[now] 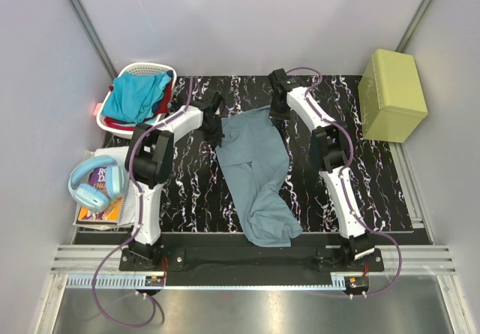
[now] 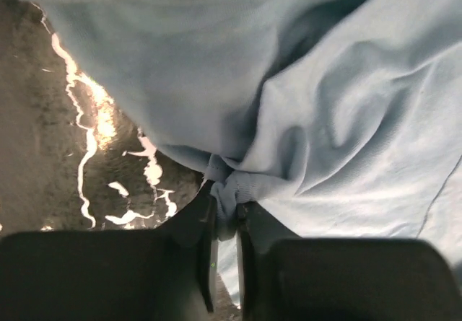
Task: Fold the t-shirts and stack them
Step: Rotate the tshirt 90 degrees
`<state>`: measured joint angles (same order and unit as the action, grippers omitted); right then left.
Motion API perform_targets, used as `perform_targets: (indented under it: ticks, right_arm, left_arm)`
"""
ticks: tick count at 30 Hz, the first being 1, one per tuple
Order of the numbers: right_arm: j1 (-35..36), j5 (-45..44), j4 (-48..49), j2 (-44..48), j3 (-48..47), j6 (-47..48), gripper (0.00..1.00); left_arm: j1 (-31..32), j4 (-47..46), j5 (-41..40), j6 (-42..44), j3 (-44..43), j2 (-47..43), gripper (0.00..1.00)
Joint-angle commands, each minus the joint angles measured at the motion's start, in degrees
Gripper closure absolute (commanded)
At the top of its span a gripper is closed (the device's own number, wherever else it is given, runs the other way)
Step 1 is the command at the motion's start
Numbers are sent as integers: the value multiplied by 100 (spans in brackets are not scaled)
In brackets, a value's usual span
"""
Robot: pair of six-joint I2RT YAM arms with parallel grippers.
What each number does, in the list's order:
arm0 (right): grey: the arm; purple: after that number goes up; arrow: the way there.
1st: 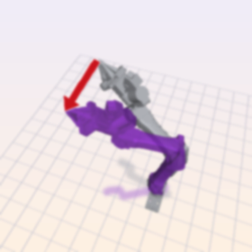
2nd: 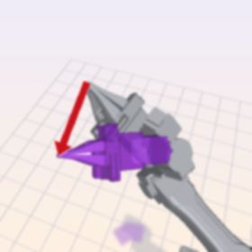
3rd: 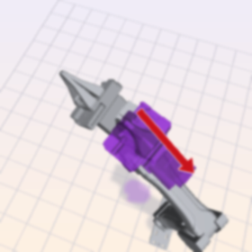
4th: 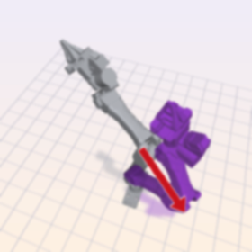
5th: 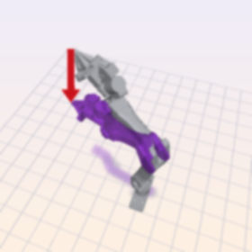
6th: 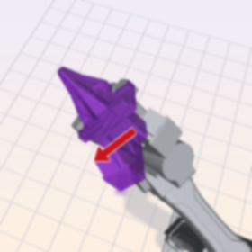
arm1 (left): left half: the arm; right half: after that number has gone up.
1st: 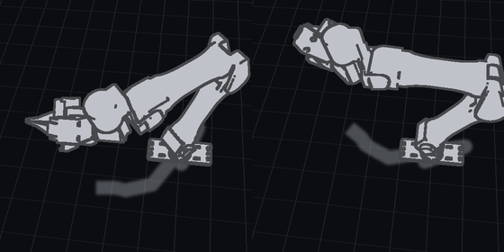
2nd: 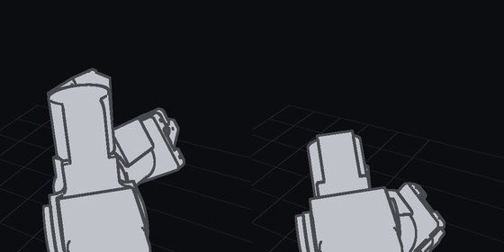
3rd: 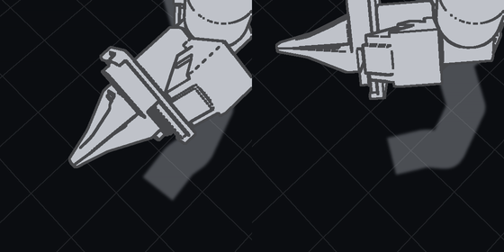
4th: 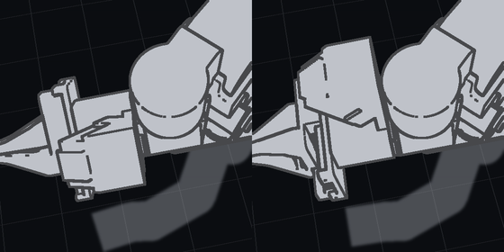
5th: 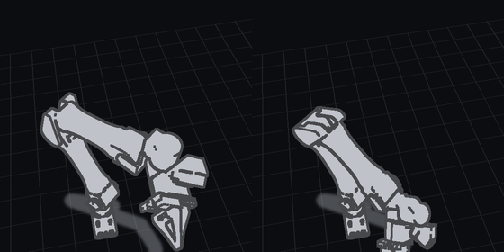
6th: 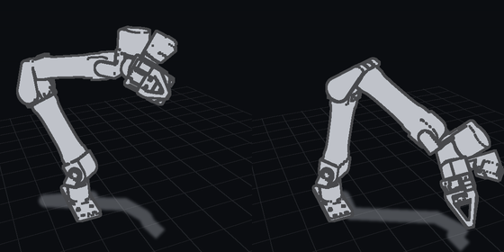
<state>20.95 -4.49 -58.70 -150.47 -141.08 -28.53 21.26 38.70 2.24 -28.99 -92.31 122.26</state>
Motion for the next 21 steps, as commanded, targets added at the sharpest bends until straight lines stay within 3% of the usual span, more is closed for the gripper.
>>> perform_targets:
  ticks: [1,10,17,21]
  right_arm:
    - [-21,-263,-160,124,151,-108,100]
    - [-468,-623,-300,299,159,-310,100]
    - [-864,-386,-327,264,-103,-398,100]
    - [-979,-272,-432,-7,-552,-469,100]
  left_arm:
    - [-69,102,57,78,-515,298,100]
    - [-323,542,74,218,-1921,1089,100]
    - [-482,1130,356,351,-4097,2108,96]
    - [-500,1184,672,245,-4848,2566,94]
